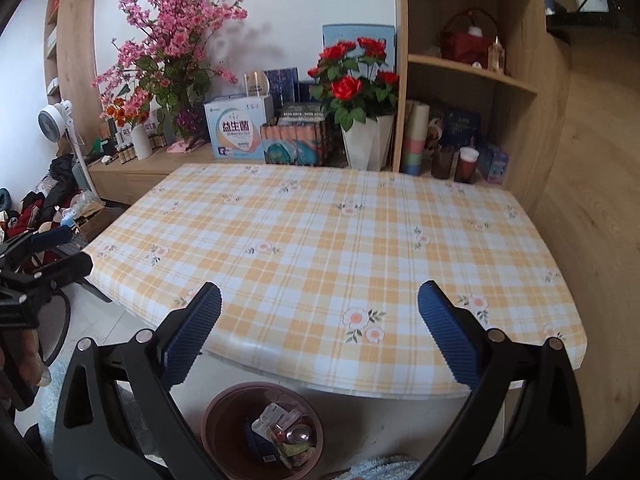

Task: Collect trash

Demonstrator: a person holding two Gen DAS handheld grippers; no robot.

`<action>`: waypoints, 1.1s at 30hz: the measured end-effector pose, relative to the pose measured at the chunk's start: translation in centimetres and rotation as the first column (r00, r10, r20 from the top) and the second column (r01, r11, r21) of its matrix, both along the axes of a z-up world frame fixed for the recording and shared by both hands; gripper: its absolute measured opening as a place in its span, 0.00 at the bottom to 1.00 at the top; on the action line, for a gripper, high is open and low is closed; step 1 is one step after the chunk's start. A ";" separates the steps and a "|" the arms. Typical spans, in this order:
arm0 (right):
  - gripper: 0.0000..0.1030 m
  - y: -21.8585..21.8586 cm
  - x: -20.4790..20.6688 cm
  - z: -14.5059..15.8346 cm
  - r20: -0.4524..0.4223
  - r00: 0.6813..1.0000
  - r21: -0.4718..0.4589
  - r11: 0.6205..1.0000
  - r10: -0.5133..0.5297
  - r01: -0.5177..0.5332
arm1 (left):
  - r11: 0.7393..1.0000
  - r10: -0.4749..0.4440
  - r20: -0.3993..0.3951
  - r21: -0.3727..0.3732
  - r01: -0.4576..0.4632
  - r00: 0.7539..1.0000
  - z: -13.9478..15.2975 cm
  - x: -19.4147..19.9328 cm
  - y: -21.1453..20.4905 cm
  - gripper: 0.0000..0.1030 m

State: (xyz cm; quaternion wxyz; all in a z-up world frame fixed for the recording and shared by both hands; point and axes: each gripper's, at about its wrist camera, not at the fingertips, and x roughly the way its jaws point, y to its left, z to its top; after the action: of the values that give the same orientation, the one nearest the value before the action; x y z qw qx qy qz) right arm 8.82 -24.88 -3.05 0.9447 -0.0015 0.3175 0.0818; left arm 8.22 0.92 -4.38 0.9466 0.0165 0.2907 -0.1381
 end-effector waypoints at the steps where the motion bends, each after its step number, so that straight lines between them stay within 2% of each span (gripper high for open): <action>1: 0.94 0.1 -0.1 0.6 0.010 1.000 -0.004 1.000 -0.002 0.002 | 1.000 0.001 0.017 0.004 -0.001 1.000 0.8 -0.1 0.1 0.94; 6: 0.94 0.3 -0.9 3.4 0.061 0.998 -0.018 1.000 -0.012 0.013 | 0.999 0.006 0.105 0.036 -0.010 0.994 4.3 -0.9 0.3 0.94; 12: 0.94 0.5 -1.6 5.1 0.092 0.996 -0.018 1.000 -0.019 0.021 | 0.998 0.013 0.153 0.053 -0.021 0.988 6.4 -1.7 0.1 0.94; 33: 0.94 0.4 -2.1 5.9 0.100 0.994 -0.016 0.999 -0.030 0.032 | 0.998 0.021 0.151 0.054 -0.029 0.988 6.6 -2.6 0.1 0.94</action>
State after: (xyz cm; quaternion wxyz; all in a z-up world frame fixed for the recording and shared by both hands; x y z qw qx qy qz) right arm 6.67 -24.47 2.88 0.9606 -0.0089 0.2704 0.0642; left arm 5.63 1.07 2.26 0.9667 0.0495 0.2225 -0.1165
